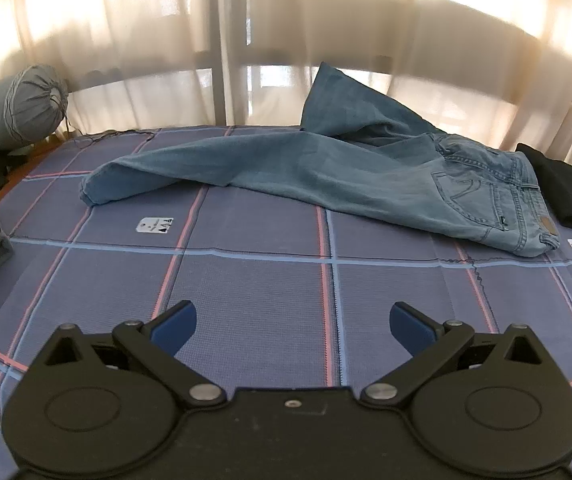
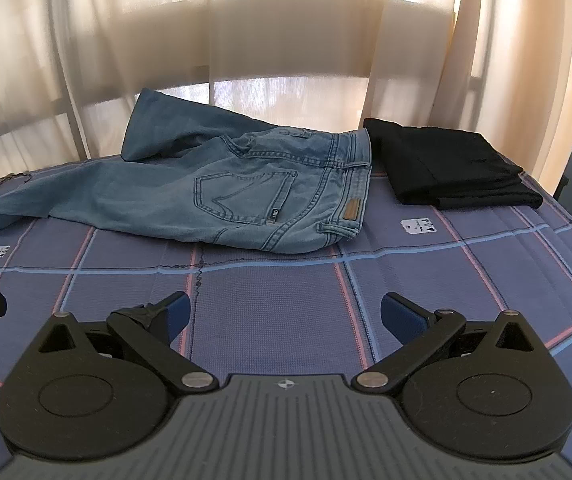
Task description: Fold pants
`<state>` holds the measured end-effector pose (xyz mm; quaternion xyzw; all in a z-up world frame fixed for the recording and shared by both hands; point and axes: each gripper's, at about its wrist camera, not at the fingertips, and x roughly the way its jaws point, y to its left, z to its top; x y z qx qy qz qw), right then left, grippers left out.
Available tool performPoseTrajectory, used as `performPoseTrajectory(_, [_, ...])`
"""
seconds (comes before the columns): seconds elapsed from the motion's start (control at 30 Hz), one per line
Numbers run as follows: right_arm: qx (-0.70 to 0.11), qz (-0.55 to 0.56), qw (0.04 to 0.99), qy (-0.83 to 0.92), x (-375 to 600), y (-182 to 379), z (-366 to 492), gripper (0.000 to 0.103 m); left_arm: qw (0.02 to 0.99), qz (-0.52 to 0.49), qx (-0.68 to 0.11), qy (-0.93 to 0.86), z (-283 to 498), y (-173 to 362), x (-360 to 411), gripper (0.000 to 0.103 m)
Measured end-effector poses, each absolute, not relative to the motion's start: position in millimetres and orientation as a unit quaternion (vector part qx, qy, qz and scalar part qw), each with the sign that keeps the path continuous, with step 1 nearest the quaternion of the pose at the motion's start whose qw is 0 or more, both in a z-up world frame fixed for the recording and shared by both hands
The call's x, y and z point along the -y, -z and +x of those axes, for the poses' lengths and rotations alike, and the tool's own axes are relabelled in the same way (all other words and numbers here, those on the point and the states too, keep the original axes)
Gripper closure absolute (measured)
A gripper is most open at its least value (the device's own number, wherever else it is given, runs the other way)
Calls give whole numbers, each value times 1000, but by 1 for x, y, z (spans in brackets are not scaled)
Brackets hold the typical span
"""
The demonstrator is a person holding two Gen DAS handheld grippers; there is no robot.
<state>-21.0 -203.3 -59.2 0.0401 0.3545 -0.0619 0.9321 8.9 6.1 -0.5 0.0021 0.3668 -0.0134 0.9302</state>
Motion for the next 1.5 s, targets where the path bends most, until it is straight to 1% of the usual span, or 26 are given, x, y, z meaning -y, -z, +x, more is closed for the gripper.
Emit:
performPoseTrajectory(0.37, [-366,40,928,59,205,66,-8,0,926,5,-377,9,20,8,-9,0])
performPoseTrajectory(0.53, [-370,46,927,49,212,72,0,0,931,2,-363,-28,46,3,-37,0])
performPoseTrajectory(0.7, [-363,69,927,60,240,78,23,0,938,-72,-333,-67,98,-7,-100,0])
performPoseTrajectory(0.87, [-362,69,926,86,266,89,53,0,925,-148,-336,-98,163,8,-156,0])
performPoseTrajectory(1.03, [-382,85,915,104,284,103,79,0,905,-214,-351,-110,204,27,-183,0])
performPoseTrajectory(1.17, [-381,125,911,100,291,112,92,0,872,-322,-351,-117,221,41,-206,0])
performPoseTrajectory(1.23, [-381,138,910,94,293,116,98,0,861,-356,-342,-119,225,44,-212,0])
performPoseTrajectory(1.4, [-388,156,903,100,297,132,112,0,863,-342,-352,-123,241,45,-208,0])
performPoseTrajectory(1.5, [-377,168,906,93,298,134,112,0,858,-355,-354,-112,248,49,-211,0])
